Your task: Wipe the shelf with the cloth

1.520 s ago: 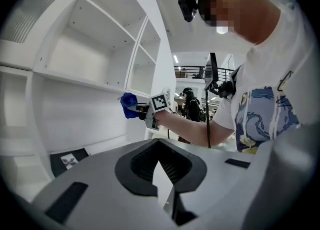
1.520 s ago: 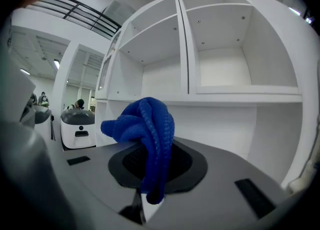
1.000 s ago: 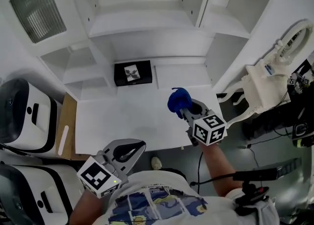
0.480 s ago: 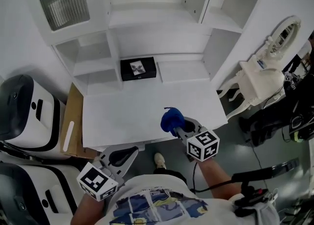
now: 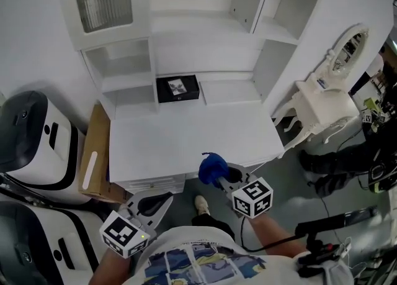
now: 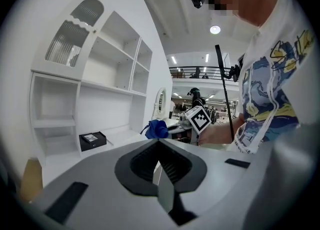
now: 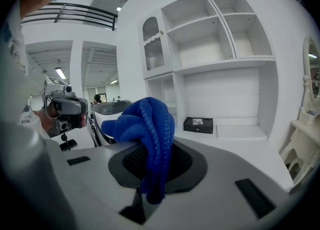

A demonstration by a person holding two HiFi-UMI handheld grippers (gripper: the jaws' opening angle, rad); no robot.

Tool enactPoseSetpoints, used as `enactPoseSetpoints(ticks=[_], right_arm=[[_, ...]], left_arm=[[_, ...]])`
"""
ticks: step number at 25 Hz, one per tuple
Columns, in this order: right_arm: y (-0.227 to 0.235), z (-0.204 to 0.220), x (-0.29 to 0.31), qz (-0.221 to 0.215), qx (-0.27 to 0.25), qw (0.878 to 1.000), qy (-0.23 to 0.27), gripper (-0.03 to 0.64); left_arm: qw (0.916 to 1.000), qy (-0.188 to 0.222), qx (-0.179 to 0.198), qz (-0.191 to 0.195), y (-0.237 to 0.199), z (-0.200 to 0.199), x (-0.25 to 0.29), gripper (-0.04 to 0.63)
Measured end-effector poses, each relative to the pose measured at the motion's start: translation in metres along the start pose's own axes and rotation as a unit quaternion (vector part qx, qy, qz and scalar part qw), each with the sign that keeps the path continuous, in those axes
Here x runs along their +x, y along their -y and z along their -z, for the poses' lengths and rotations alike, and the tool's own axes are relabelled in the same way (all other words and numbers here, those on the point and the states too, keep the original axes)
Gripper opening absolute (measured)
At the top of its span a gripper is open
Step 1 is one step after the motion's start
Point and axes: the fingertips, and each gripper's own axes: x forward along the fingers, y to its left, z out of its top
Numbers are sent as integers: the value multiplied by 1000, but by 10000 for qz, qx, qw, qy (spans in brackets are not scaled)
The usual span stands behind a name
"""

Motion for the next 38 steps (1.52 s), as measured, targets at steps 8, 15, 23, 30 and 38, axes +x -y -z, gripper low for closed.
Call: enactPoseSetpoints(ticks=[8, 15, 23, 30, 38], right_arm=[[-35, 0, -13, -37, -209, 9998, 48, 67], [-51, 5, -16, -72, -248, 9996, 68, 67], [-66, 6, -11, -166, -357, 9992, 55, 67], [-75, 8, -7, -249, -450, 9987, 14, 67], [-83, 8, -3, -313, -532, 9981, -38, 67]], left_arm=[[9999, 114, -110, 32, 13, 10, -26, 3], [9998, 143, -142, -6, 16, 18, -37, 3], [9999, 102, -104, -84, 16, 24, -48, 3], [9998, 108, -142, -120, 19, 29, -52, 3], [9996, 108, -221, -138, 18, 31, -56, 3]])
